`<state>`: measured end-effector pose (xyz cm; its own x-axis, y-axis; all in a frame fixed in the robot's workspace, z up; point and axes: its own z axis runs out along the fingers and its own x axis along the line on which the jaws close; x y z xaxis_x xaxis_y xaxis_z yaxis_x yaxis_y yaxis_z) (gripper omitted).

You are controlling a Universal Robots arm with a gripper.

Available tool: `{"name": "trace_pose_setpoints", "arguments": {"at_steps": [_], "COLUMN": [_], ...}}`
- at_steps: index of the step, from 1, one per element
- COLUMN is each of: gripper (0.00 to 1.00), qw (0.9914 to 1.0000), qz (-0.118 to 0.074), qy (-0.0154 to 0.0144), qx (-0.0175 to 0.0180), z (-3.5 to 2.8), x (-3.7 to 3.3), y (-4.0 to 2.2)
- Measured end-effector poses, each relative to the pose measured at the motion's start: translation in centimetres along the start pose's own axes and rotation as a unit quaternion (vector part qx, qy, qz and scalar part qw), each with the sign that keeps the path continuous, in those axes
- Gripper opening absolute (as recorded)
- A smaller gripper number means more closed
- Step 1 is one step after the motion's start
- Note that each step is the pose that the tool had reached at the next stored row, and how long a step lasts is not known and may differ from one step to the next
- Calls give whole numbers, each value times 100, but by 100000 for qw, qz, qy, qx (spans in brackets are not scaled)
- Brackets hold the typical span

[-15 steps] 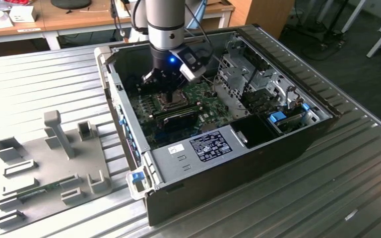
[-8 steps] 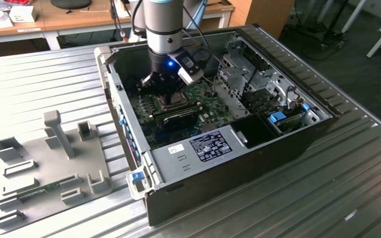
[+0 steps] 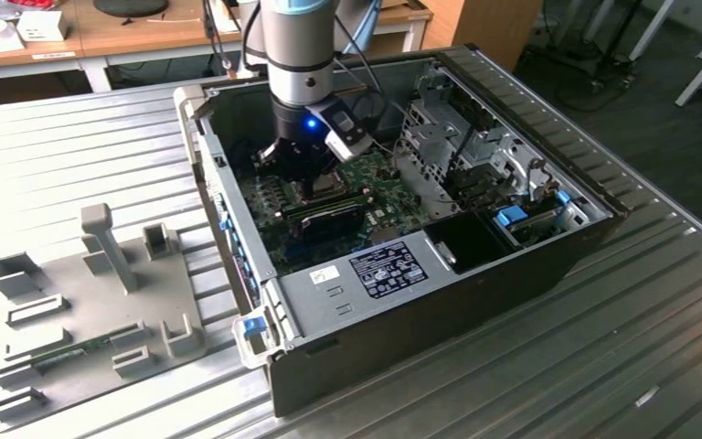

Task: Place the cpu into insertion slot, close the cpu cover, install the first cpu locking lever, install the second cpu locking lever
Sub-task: 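Install the second cpu locking lever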

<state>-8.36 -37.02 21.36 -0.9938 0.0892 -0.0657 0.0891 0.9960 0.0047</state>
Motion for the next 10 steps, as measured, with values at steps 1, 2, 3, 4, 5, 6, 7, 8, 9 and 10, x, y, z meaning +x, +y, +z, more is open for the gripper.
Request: {"name": "trace_pose_setpoints", "arguments": {"at_steps": [1, 2, 3, 4, 5, 6, 7, 8, 9, 10], "gripper": [11, 11, 11, 11, 11, 11, 11, 11, 11, 11], "qw": [100000, 100000, 100000, 100000, 100000, 100000, 100000, 100000, 100000, 100000], "qz": [2, 1, 4, 3, 8, 9, 9, 8, 6, 8], "qy": [-2, 0, -1, 2, 4, -2, -5, -5, -4, -7], "qx": [-3, 1, 2, 10, 14, 10, 3, 3, 3, 0], "z": [10, 18, 24, 26, 27, 28, 30, 31, 33, 34], "x": [3, 5, 6, 8, 10, 13, 15, 18, 21, 25], "y": [0, 0, 0, -1, -1, -1, -1, -1, -2, -2]}}
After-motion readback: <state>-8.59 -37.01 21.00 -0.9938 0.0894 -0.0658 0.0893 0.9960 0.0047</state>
